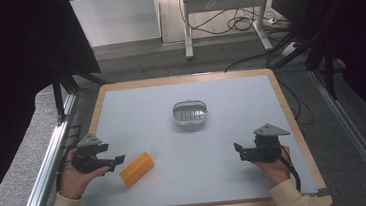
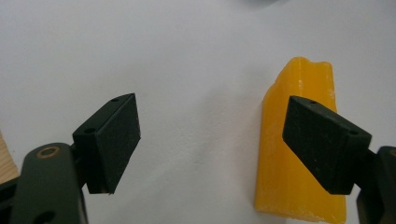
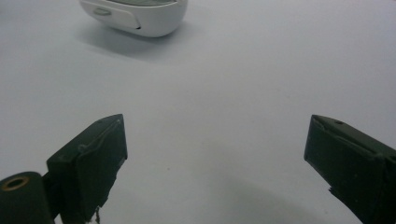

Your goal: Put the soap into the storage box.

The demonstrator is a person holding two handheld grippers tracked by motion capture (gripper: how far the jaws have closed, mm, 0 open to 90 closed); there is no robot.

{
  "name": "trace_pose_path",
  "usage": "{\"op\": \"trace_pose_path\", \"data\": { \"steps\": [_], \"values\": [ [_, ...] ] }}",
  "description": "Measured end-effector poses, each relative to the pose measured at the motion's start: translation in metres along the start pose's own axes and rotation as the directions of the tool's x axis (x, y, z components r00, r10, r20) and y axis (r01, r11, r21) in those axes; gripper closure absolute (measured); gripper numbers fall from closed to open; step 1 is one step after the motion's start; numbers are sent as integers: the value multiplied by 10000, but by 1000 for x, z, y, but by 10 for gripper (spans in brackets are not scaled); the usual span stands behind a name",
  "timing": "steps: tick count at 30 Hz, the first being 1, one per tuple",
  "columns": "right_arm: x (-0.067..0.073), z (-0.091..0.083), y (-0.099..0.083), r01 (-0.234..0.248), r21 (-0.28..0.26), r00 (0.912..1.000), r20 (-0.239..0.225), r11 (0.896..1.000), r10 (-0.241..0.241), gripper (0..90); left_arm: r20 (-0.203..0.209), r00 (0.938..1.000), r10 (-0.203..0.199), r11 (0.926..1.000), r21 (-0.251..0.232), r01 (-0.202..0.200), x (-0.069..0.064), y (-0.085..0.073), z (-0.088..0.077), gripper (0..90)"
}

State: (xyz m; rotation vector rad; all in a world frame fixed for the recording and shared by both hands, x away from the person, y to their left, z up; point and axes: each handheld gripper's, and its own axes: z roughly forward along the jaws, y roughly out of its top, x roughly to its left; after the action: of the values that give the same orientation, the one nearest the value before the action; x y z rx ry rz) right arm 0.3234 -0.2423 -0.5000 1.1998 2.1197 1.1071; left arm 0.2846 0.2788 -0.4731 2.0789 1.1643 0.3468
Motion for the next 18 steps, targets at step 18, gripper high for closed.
{"op": "trace_pose_path", "data": {
  "steps": [18],
  "values": [
    [-1, -6, -4, -127, -346, 9995, 280, 9993, 136, 70, -339, 9994, 12, 9996, -272, -21, 0, 2, -4, 201]
  ]
}}
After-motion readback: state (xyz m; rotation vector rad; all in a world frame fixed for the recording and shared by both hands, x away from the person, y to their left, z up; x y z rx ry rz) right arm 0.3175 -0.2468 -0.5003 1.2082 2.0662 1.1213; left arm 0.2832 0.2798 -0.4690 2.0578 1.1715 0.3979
